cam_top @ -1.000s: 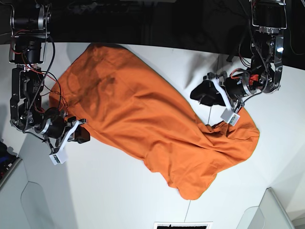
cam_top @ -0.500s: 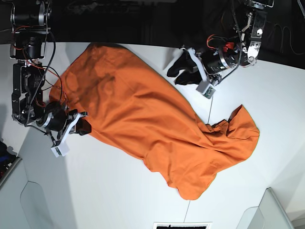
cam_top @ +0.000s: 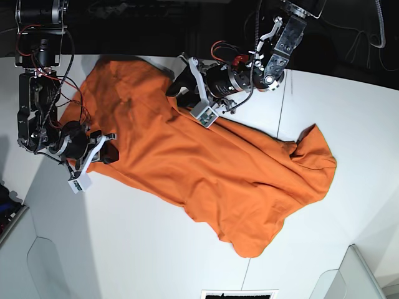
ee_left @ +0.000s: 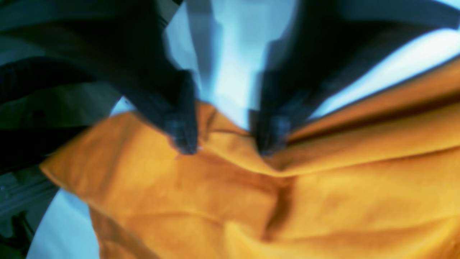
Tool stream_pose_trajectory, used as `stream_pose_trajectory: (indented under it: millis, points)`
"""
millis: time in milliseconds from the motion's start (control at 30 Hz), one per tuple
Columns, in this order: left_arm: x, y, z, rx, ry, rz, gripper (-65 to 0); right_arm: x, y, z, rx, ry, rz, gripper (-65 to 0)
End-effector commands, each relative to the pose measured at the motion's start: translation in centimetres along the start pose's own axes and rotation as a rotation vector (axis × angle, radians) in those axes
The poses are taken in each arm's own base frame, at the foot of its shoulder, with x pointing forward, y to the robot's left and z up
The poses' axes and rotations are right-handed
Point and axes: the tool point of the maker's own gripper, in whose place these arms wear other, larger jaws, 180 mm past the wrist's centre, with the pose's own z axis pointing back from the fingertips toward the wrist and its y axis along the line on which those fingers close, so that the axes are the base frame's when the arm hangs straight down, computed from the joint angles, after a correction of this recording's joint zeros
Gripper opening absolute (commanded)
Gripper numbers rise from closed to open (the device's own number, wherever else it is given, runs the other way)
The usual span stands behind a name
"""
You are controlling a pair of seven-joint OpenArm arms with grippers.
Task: Layout the t-shirt on the table in an organized manner, then fold the t-shirt properly
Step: 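Grasp the t-shirt edge with the left gripper and pull it toward the right gripper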
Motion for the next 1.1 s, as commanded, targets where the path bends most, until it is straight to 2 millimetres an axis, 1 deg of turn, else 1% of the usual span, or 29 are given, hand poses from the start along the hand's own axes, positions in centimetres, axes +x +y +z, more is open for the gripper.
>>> stream_pose_trajectory:
  millis: [0, 33, 133, 267, 333, 400, 467, 567, 633, 700, 800, 867, 967, 1067]
  points:
    - [0.7, 0.0, -0.1, 0.002, -0.004, -0.011, -56.5, 1.3, -0.5, 0.6, -0.014, -0.037, 0.024, -65.0]
    - [1.0, -0.1, -0.3, -0.001, -0.012, -0.011, -64.5, 0.7, -0.8, 0.5, -0.031, -0.023, 0.03, -65.0]
    - [1.8, 0.0, -0.4, 0.001, -0.024, -0.019, -65.0, -1.9, -2.1, -0.1, -0.077, 0.042, 0.023, -65.0]
    - [1.5, 0.1, 0.0, 0.007, 0.025, -0.04, -65.0, -5.3, -4.6, -0.6, -0.129, 0.11, -0.018, -65.0]
    - [1.7, -0.1, 0.7, 0.003, 0.032, -0.05, -65.0, -6.2, -5.8, -0.5, -0.145, 0.107, -0.042, -65.0]
    - [2.2, -0.1, 2.0, 0.005, 0.004, -0.061, -65.0, -6.7, -6.4, -0.3, -0.155, 0.109, -0.055, -65.0]
    - [2.6, 0.1, 3.8, 0.028, -0.024, -0.066, -65.0, -6.8, -6.6, -0.2, -0.159, 0.112, -0.057, -65.0]
    - [2.5, 0.2, 6.6, 0.065, -0.035, -0.092, -65.0, -6.4, -6.7, -0.1, -0.161, 0.105, -0.055, -65.0]
    - [2.2, -0.3, 8.1, 0.068, -0.033, -0.112, -65.0, -5.8, -6.8, -0.2, -0.163, 0.084, -0.052, -65.0]
    - [1.9, -1.4, 9.1, 0.046, -0.033, -0.126, -65.0, -5.2, -6.8, -0.2, -0.164, 0.05, -0.049, -65.0]
    - [2.1, -3.4, 9.9, -0.016, -0.056, -0.127, -65.0, -4.3, -6.8, -0.2, -0.164, 0.001, -0.045, -65.0]
    - [2.6, -4.4, 10.2, -0.054, -0.07, -0.127, -65.0, -3.7, -6.8, -0.2, -0.162, -0.018, -0.044, -65.0]
    - [3.8, -5.2, 10.5, -0.081, -0.111, -0.127, -65.0, -3.1, -6.7, -0.3, -0.154, -0.035, -0.051, -65.0]
    - [5.3, -5.2, 10.5, -0.081, -0.15, -0.141, -65.0, -2.9, -6.5, -0.3, -0.144, -0.044, -0.061, -65.0]
